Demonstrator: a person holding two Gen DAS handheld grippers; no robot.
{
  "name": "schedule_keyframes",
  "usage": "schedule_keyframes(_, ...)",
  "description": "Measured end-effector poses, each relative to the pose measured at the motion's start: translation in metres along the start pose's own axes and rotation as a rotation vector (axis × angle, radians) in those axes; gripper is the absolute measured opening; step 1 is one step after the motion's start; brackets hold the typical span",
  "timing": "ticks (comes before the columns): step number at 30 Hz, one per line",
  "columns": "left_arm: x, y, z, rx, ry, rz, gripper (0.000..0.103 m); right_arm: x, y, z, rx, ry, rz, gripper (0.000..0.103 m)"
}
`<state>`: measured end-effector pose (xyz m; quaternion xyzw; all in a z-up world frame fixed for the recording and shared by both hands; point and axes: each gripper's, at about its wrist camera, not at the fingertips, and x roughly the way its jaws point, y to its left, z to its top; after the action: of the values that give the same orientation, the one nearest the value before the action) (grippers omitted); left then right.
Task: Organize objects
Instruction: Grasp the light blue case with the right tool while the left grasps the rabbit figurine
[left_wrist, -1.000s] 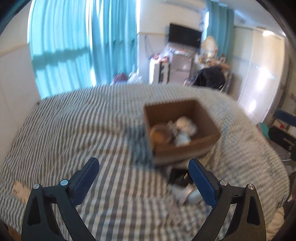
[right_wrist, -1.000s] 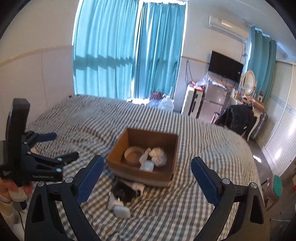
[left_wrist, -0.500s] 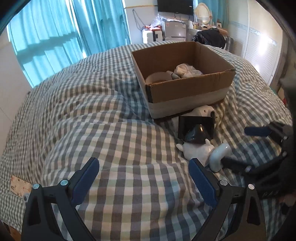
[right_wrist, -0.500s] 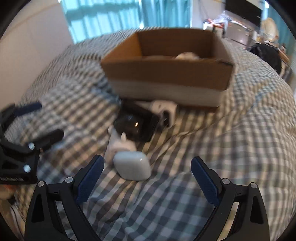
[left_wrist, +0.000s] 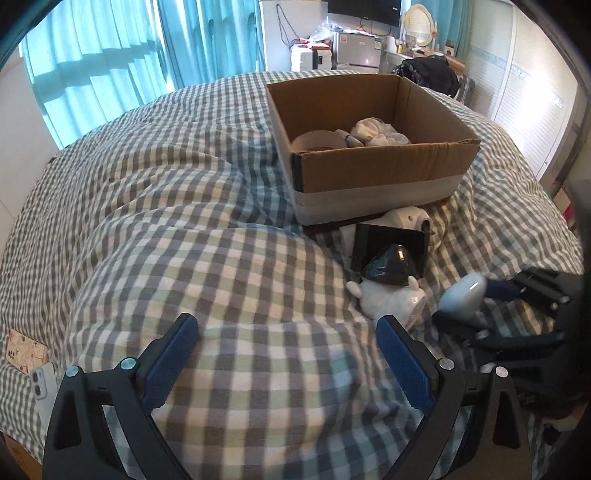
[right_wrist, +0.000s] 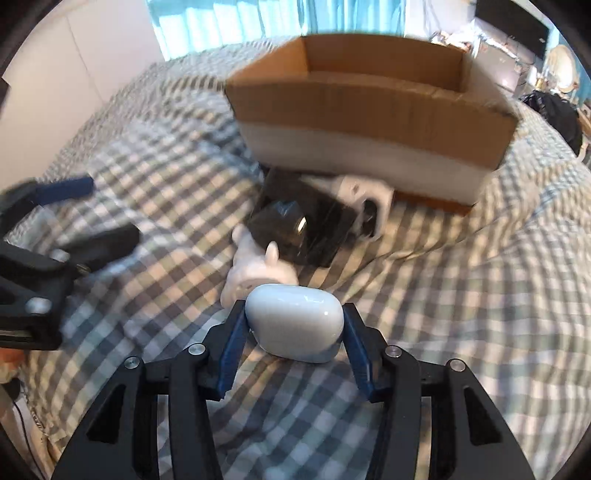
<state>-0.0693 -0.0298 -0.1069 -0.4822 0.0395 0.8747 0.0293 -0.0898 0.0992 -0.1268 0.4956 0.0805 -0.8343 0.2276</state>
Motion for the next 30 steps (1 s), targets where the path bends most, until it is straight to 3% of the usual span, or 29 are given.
schedule_keyframes(9, 0.028, -0.053, 0.007, 0.09, 0.044, -0.07, 0.1, -0.047, -0.052, 0.006, 0.07, -0.09, -0.094, 0.05)
schedule_keyframes(15, 0.057, -0.081, 0.007, 0.146, 0.087, -0.109, 0.1, -0.047, -0.066, 0.002, 0.102, -0.108, -0.071, 0.05)
schedule_keyframes(20, 0.086, -0.072, 0.012, 0.066, 0.139, -0.091, 0.099, -0.042, -0.069, -0.001, 0.122, -0.109, -0.033, 0.05)
schedule_keyframes(22, 0.092, -0.067, 0.015, 0.025, 0.137, -0.094, 0.095, -0.041, -0.069, -0.003, 0.128, -0.107, -0.025, 0.05)
schedule_keyframes(24, 0.093, -0.068, 0.014, 0.031, 0.137, -0.088, 0.08, -0.041, -0.069, -0.004, 0.128, -0.103, -0.023, 0.05)
schedule_keyframes(26, 0.091, -0.071, 0.012, 0.054, 0.153, -0.137, 0.062, -0.04, -0.067, -0.005, 0.124, -0.105, -0.03, 0.05)
schedule_keyframes(30, 0.079, -0.073, 0.005, 0.083, 0.161, -0.161, 0.062, -0.049, -0.059, -0.009, 0.119, -0.118, -0.028, 0.05)
